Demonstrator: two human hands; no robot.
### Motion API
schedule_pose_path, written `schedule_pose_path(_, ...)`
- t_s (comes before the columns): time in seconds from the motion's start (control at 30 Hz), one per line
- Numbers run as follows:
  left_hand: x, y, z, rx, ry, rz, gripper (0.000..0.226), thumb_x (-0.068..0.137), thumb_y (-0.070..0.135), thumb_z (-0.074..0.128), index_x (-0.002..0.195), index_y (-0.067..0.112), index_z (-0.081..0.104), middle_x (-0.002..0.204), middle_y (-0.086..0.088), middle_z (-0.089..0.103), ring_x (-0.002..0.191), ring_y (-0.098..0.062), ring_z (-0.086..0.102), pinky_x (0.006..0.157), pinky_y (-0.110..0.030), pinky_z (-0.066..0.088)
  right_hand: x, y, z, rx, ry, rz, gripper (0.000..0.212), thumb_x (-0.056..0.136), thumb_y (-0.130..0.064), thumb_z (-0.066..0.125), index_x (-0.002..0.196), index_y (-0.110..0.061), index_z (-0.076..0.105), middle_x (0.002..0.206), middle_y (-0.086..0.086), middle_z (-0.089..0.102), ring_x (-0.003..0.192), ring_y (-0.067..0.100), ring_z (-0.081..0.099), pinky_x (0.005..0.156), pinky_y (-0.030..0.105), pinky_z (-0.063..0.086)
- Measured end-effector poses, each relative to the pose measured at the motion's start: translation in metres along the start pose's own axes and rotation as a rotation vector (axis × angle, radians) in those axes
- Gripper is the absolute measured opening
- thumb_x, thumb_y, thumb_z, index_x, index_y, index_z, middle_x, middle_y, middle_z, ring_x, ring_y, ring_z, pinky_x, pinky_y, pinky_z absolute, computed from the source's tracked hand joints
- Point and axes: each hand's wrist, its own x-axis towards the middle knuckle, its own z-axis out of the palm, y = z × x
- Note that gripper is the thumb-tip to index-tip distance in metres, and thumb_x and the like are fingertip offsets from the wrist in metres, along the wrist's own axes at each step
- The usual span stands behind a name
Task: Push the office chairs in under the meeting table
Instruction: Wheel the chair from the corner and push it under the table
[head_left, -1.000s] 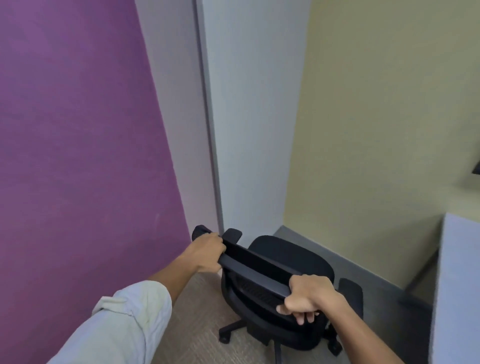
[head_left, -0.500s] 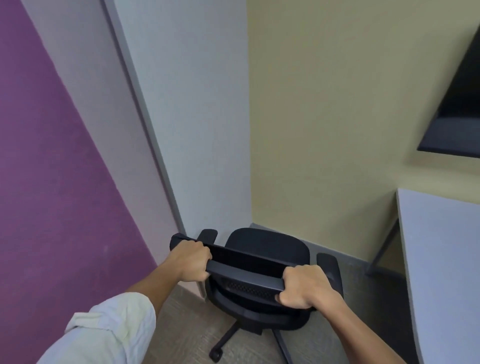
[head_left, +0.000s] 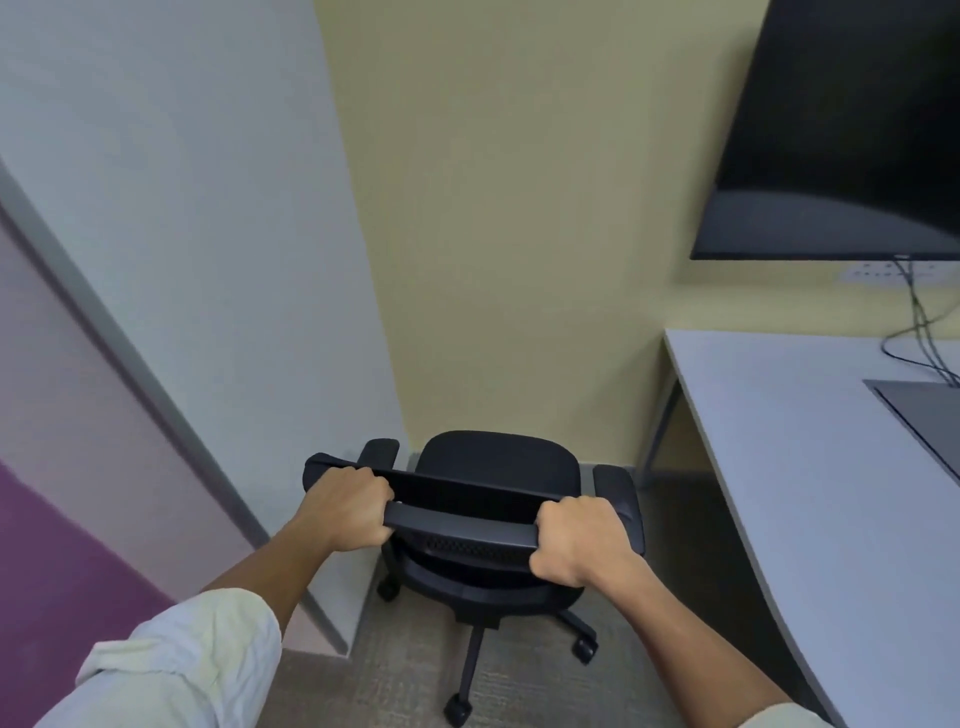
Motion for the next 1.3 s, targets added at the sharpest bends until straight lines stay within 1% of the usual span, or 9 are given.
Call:
schedule_pose_path(0.1,0.028,-0.025,0.003,0.005,0.015,0.106,0.018,0.061,0.04,0.049,0.054,0.024,0.044,0.048,0.009,0.045,0.041,-0.009,0.038,0.042,-0.025,0.021,0.008,-0.02,0.001,0.016,0.011,0.106,0.014,0.059,-0.033,0.047,0.065,-0.022,0.053,0.07,0.003,0.065,0.057,0.028,0.049,0.057,0.033,0.036)
schedule_pose_path(0.27,0.059,-0.051,0.002,-0.004,0.038,0.251,0.014,0.057,0.037,0.042,0.057,0.025,0.047,0.049,0.008,0.044,0.042,-0.013,0.039,0.043,-0.027,0.023,0.015,-0.051,0.005,0.044,0.024,0.283,0.013,0.057,-0.034,0.046,0.062,-0.022,0.051,0.06,-0.002,0.055,0.053,0.026,0.047,0.054,0.033,0.034)
schedule_pose_path(0.47,0.092,-0.05,-0.006,0.017,0.054,0.412,0.021,0.061,0.036,0.041,0.064,0.023,0.056,0.054,0.005,0.049,0.046,-0.018,0.044,0.045,-0.029,0.028,0.009,-0.061,0.015,-0.007,0.069,0.452,0.021,0.056,-0.037,0.045,0.066,-0.022,0.056,0.064,0.002,0.063,0.06,0.029,0.059,0.052,0.033,0.034)
schedule_pose_path(0.63,0.126,-0.04,-0.013,0.068,0.063,0.556,0.018,0.066,0.037,0.045,0.068,0.025,0.058,0.054,0.007,0.049,0.048,-0.016,0.044,0.046,-0.029,0.029,0.004,-0.065,0.014,-0.027,0.058,0.566,0.022,0.058,-0.039,0.045,0.064,-0.021,0.057,0.051,-0.001,0.046,0.049,0.023,0.043,0.046,0.033,0.028)
schedule_pose_path(0.77,0.15,-0.034,-0.017,0.096,0.092,0.627,0.018,0.075,0.037,0.05,0.061,0.025,0.05,0.052,0.006,0.047,0.045,-0.014,0.041,0.046,-0.029,0.029,0.003,-0.072,0.012,0.013,0.026,0.645,0.021,0.058,-0.04,0.043,0.065,-0.023,0.054,0.053,-0.005,0.044,0.051,0.022,0.043,0.048,0.034,0.03)
schedule_pose_path(0.87,0.197,-0.01,-0.02,0.123,0.098,0.697,0.018,0.072,0.033,0.05,0.058,0.025,0.042,0.052,0.006,0.044,0.045,-0.015,0.039,0.046,-0.029,0.027,0.012,-0.052,0.016,0.125,0.007,0.74,0.02,0.06,-0.043,0.043,0.063,-0.024,0.045,0.056,-0.005,0.042,0.053,0.023,0.042,0.05,0.034,0.031)
schedule_pose_path(0.93,0.205,-0.008,-0.026,0.118,0.065,0.724,0.006,0.063,0.031,0.047,0.065,0.026,0.05,0.056,0.005,0.048,0.051,-0.017,0.045,0.048,-0.03,0.029,0.012,-0.054,0.011,0.122,-0.002,0.746,0.022,0.062,-0.045,0.044,0.062,-0.024,0.042,0.056,-0.004,0.043,0.053,0.023,0.043,0.051,0.035,0.033)
schedule_pose_path(0.97,0.215,-0.004,-0.027,0.121,0.045,0.737,0.012,0.061,0.031,0.045,0.069,0.027,0.053,0.059,0.005,0.051,0.054,-0.018,0.049,0.049,-0.03,0.031,0.016,-0.051,0.009,0.139,0.003,0.757,0.022,0.063,-0.046,0.044,0.062,-0.024,0.042,0.056,-0.004,0.044,0.053,0.023,0.043,0.052,0.034,0.033)
schedule_pose_path(1.3,0.34,0.079,-0.06,0.191,0.081,0.905,0.008,0.062,0.029,0.05,0.068,0.031,0.044,0.062,0.009,0.05,0.068,-0.016,0.054,0.057,-0.033,0.039,0.044,0.023,-0.005,0.217,0.128,0.925,0.024,0.064,-0.041,0.048,0.058,-0.022,0.035,0.053,-0.004,0.037,0.051,0.024,0.04,0.05,0.033,0.029)
